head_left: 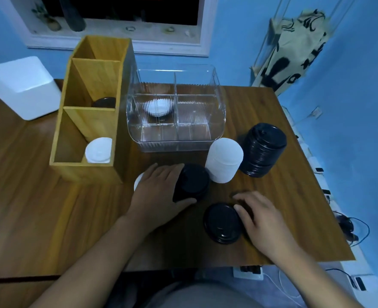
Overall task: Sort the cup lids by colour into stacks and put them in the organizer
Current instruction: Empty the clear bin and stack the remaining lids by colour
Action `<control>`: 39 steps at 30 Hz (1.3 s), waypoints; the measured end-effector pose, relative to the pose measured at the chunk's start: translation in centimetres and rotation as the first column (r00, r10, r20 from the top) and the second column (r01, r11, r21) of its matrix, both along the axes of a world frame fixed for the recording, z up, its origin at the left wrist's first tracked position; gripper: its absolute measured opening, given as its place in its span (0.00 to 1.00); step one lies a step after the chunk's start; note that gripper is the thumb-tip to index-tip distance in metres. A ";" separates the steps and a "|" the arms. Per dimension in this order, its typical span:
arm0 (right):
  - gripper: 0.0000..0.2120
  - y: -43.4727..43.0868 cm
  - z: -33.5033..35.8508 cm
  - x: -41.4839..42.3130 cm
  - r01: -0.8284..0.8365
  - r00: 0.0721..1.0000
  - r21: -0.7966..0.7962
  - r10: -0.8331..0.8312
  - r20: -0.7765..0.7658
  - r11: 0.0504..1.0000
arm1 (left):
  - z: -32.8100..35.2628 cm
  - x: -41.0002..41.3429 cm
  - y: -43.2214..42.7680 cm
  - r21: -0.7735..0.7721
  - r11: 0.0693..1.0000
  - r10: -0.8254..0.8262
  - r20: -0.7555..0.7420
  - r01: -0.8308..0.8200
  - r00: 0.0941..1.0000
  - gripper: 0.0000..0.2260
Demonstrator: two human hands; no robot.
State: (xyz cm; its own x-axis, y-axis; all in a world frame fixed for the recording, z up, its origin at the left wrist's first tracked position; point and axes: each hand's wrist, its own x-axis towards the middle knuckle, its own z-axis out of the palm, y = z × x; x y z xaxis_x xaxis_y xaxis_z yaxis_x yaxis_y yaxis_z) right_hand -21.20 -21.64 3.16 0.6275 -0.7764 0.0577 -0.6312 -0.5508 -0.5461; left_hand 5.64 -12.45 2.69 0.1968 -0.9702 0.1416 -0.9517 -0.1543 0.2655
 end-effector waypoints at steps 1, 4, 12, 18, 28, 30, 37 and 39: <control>0.14 -0.2 0.2 -0.4 -0.053 0.998 -0.004 0.053 0.024 0.999 | 0.0 0.0 0.0 0.004 1.000 0.007 0.001 -0.007 1.000 0.42; 0.28 -1.0 1.6 -1.4 -0.363 0.932 0.146 0.361 0.044 0.920 | -0.1 -0.2 -0.1 -0.009 0.999 0.040 0.019 -0.040 0.999 0.42; 0.38 -0.8 1.2 0.4 -0.464 0.819 -0.043 0.410 -0.401 0.885 | 0.0 -0.5 0.0 -0.030 0.997 0.073 0.022 -0.072 0.997 0.42; 0.45 0.8 0.5 0.7 -0.320 0.892 -0.058 0.280 -0.354 0.946 | 0.1 -0.5 0.0 -0.013 0.997 0.079 0.027 -0.078 0.997 0.43; 0.36 -0.8 4.2 2.7 -0.307 0.946 -0.077 0.295 -0.131 0.949 | 0.2 -0.4 -0.1 0.031 0.997 0.073 -0.009 -0.072 0.997 0.47; 0.36 -1.2 4.8 5.1 -0.305 0.943 -0.152 0.275 -0.189 0.940 | 0.2 -0.2 -0.1 0.043 0.997 0.066 -0.019 -0.065 0.998 0.49; 0.36 -1.3 4.8 9.8 -0.319 0.898 -0.155 0.247 -0.364 0.935 | 0.2 -0.3 -0.3 0.098 0.993 0.070 -0.001 -0.070 0.998 0.57; 0.36 -1.4 4.4 10.2 -0.336 0.889 -0.117 0.274 -0.367 0.935 | 0.4 -0.4 -0.3 0.109 0.992 0.058 -0.010 -0.056 0.998 0.56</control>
State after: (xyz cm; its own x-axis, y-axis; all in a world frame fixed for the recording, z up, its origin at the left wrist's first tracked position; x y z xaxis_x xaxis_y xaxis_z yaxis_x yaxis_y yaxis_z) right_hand -11.05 -23.00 7.53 0.8368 -0.5407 -0.0865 -0.5459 -0.8116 -0.2083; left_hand 5.28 -12.79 3.08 0.2533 -0.9668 0.0328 -0.9370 -0.2368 0.2569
